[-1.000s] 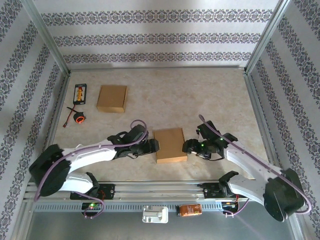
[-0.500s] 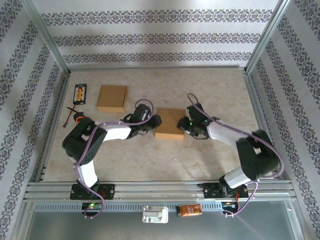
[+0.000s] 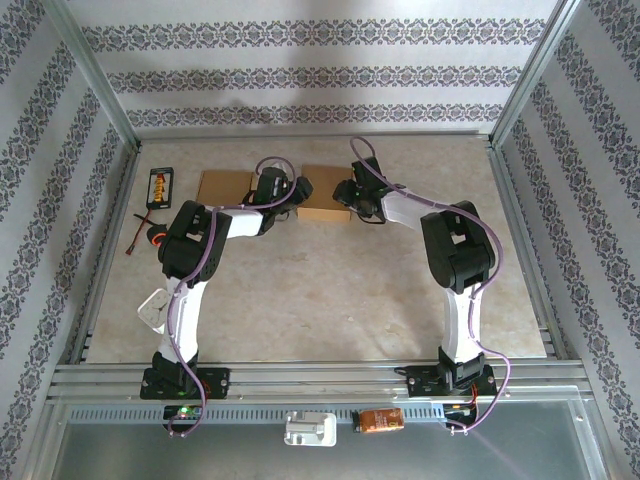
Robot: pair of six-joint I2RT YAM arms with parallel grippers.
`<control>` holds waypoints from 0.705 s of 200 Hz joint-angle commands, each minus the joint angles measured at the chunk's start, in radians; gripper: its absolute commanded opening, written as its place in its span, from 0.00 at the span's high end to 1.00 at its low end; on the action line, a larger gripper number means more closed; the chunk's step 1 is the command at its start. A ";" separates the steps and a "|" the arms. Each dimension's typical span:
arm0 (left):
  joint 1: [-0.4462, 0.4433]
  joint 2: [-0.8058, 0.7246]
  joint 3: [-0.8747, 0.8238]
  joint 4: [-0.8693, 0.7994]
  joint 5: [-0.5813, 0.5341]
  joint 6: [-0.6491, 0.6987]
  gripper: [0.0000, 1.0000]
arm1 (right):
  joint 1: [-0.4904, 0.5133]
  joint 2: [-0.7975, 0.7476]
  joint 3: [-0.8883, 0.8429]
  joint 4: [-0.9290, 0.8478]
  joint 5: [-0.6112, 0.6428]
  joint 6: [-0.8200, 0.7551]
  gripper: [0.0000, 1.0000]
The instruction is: Fold the paper box
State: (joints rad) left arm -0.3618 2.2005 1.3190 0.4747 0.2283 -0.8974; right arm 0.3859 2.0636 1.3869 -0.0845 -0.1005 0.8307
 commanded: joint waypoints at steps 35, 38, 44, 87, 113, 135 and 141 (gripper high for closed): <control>-0.034 -0.147 -0.076 -0.133 -0.015 0.091 0.15 | -0.048 -0.142 0.002 -0.069 -0.266 -0.117 0.02; -0.034 -0.165 -0.086 -0.123 -0.018 0.099 0.13 | -0.053 -0.159 0.001 -0.071 -0.277 -0.129 0.02; -0.034 -0.196 -0.112 -0.094 -0.024 0.112 0.07 | -0.064 -0.194 -0.004 -0.086 -0.297 -0.145 0.02; -0.034 -0.512 -0.284 -0.089 -0.113 0.269 0.00 | -0.173 -0.537 -0.197 -0.135 -0.291 -0.249 0.02; -0.034 -0.807 -0.470 -0.156 -0.178 0.462 0.00 | -0.263 -0.777 -0.393 -0.166 -0.125 -0.402 0.02; -0.033 -1.090 -0.672 -0.184 -0.333 0.631 0.00 | -0.293 -0.949 -0.602 -0.072 0.204 -0.548 0.02; -0.028 -1.158 -0.714 -0.208 -0.397 0.673 0.00 | -0.297 -0.974 -0.666 -0.009 0.296 -0.563 0.02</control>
State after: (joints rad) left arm -0.3927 1.2488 0.7666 0.3695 0.0483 -0.4793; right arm 0.0963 1.1580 0.9218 -0.1631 -0.1688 0.4511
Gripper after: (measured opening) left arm 0.997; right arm 0.980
